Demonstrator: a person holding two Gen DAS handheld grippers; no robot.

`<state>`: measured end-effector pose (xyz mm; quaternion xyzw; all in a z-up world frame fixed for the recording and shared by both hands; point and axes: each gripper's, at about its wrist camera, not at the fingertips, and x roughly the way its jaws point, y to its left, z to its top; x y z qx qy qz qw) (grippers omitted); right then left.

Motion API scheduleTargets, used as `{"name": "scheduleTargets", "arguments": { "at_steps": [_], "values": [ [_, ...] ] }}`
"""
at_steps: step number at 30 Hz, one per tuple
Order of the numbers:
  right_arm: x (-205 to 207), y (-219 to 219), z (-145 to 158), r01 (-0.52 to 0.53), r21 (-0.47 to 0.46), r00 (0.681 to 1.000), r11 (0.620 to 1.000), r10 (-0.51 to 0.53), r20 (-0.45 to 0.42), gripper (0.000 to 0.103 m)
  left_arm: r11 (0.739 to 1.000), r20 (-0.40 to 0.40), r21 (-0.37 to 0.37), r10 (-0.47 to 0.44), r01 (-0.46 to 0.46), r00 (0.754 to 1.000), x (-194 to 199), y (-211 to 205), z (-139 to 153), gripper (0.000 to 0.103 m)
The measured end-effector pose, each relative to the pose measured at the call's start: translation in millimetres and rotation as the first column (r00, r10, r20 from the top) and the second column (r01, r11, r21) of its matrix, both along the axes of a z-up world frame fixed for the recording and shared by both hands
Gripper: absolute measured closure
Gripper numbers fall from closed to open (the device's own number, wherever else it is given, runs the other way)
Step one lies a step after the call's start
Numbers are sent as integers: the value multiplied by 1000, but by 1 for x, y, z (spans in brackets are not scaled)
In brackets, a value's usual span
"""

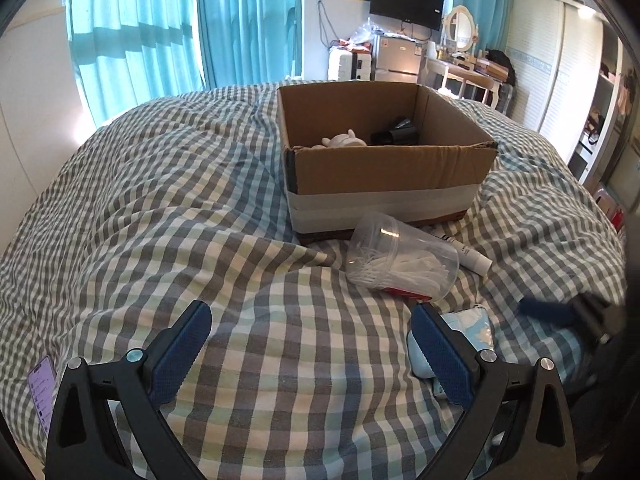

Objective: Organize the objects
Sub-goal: 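Grasp the blue tissue pack with the right gripper, then grasp the white earbud case with the left gripper while the right lifts the tissue pack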

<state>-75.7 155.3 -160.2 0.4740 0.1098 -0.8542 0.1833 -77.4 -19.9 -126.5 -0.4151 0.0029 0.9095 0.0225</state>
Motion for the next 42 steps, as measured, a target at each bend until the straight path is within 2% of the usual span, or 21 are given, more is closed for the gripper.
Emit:
{"name": "scheduleTargets", "arguments": {
  "at_steps": [3, 9, 17, 18, 23, 27, 31, 33, 35, 37, 42],
  "values": [
    [-1, -11, -13, -40, 37, 999, 998, 39, 35, 23, 1000, 10, 18, 17, -17, 1000, -2, -6, -2, 0],
    [-8, -21, -24, -69, 31, 995, 997, 66, 80, 30, 997, 36, 54, 46, -48, 998, -7, -18, -6, 0],
    [0, -4, -4, -41, -4, 999, 999, 41, 36, 51, 1000, 46, 3, 16, -16, 999, -9, -6, -7, 0],
    [1, 2, 4, -25, -8, 1000, 1000, 25, 15, 64, 1000, 46, -3, 9, -9, 999, -10, -4, -7, 0],
    [1, 33, 37, 28, -46, 998, 999, -31, -56, 64, 998, 48, -32, -48, 49, 998, -10, 16, -7, 0],
    [4, 57, 63, 79, -81, 988, 994, -89, -127, 64, 994, 69, 9, -113, 112, 991, -13, 37, -10, 0],
    [-1, 69, 74, 106, -90, 978, 990, -121, -169, 64, 983, 113, 24, -185, 183, 976, -16, 69, -25, 0],
    [-3, 76, 73, 115, -110, 977, 987, -132, -165, 64, 977, 152, 18, -211, 211, 966, -20, 82, -38, 2],
    [-4, 81, 67, 118, -130, 979, 984, -137, -154, 64, 972, 179, 8, -234, 236, 956, -22, 91, -46, 15],
    [-7, 87, 60, 122, -162, 982, 979, -143, -124, 64, 967, 210, -1, -249, 255, 945, -27, 99, -55, 20],
    [-11, 98, 50, 131, -227, 986, 965, -152, -74, 64, 959, 269, -4, -272, 283, 924, -35, 113, -74, 24]
  ]
}}
